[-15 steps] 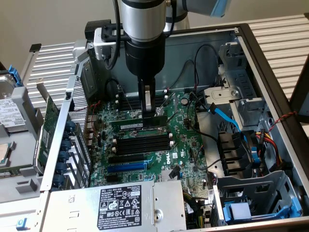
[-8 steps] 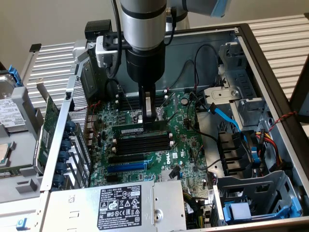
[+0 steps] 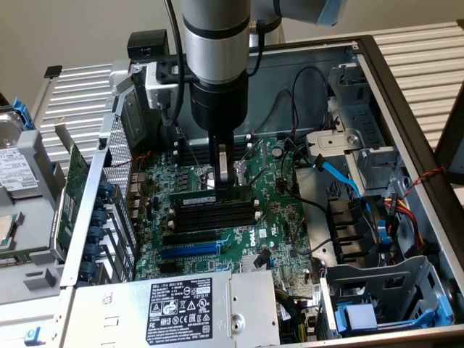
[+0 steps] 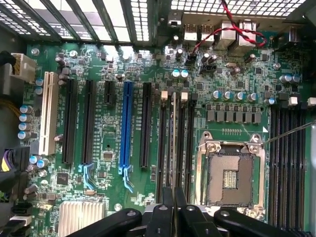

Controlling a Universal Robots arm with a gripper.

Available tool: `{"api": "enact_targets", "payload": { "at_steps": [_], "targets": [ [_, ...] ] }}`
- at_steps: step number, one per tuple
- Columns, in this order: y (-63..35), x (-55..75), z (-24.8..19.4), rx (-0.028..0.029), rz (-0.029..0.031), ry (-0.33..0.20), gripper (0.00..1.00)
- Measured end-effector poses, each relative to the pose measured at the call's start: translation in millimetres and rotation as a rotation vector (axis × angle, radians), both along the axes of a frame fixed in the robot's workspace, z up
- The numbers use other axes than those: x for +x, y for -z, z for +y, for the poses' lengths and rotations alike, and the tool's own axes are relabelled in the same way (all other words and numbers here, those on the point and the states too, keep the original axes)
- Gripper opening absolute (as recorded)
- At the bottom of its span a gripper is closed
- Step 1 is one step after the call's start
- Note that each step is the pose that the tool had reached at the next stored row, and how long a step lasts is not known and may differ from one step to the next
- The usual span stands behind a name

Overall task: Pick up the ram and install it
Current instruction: 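Insert the ram into the slot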

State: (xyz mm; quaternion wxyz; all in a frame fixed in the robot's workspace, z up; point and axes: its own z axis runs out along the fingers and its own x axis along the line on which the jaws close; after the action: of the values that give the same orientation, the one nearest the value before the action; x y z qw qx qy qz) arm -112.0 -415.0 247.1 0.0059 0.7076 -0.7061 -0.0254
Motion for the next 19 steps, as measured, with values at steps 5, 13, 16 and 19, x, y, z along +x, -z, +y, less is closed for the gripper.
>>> {"api": "enact_targets", "payload": {
  "at_steps": [5, 13, 16, 19],
  "targets": [
    [1.6, 1.8, -0.6, -0.0002, 0.0024, 0.001, 0.13],
    [1.9, 3.2, -4.6, 0.0000, 0.0071, 0.004, 0.13],
    [2.0, 3.2, -5.5, 0.0001, 0.0070, 0.006, 0.13],
    [2.3, 3.3, -5.8, 0.0002, 0.0070, 0.012, 0.13]
  ]
}}
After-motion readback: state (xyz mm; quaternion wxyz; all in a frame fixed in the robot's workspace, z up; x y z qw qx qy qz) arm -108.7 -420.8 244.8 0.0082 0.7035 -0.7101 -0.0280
